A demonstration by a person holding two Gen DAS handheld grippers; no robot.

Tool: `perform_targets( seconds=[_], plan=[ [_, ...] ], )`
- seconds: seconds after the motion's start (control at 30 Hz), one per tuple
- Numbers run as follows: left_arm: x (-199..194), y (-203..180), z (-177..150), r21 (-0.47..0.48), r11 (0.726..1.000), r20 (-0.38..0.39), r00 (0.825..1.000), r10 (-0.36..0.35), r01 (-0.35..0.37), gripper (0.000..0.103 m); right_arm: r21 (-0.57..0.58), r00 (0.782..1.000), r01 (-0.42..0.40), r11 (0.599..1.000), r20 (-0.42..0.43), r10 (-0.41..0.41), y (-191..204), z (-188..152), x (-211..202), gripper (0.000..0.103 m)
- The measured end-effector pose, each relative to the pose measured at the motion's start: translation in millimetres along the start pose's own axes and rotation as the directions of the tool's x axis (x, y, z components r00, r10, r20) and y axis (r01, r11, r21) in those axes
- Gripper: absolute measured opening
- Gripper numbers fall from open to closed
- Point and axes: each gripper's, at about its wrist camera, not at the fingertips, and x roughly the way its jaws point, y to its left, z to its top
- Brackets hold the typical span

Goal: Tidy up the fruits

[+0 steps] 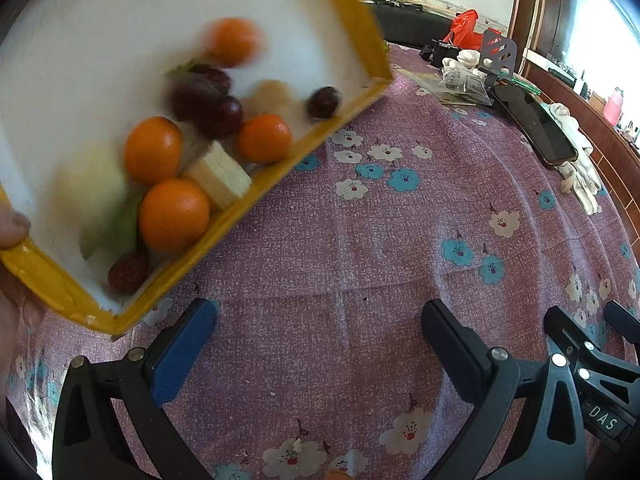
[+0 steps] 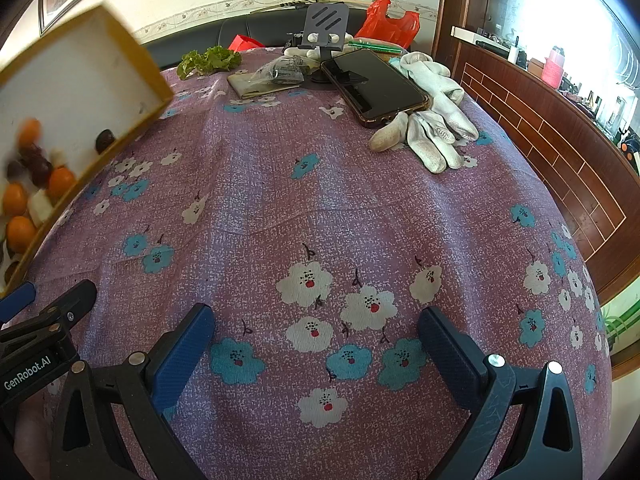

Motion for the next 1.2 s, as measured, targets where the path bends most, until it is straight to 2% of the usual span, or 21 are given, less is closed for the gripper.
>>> perform_targets(
  seconds=[1.2],
  plan=[
    [-1.0,-0.1,2.3,0.001,1.000,0.000,1.000,-0.001,0.001,0.103,0.000,1.000,0.000,1.000,0.000,0.000,-0.3,-0.7,-0.7,0.103]
  ],
)
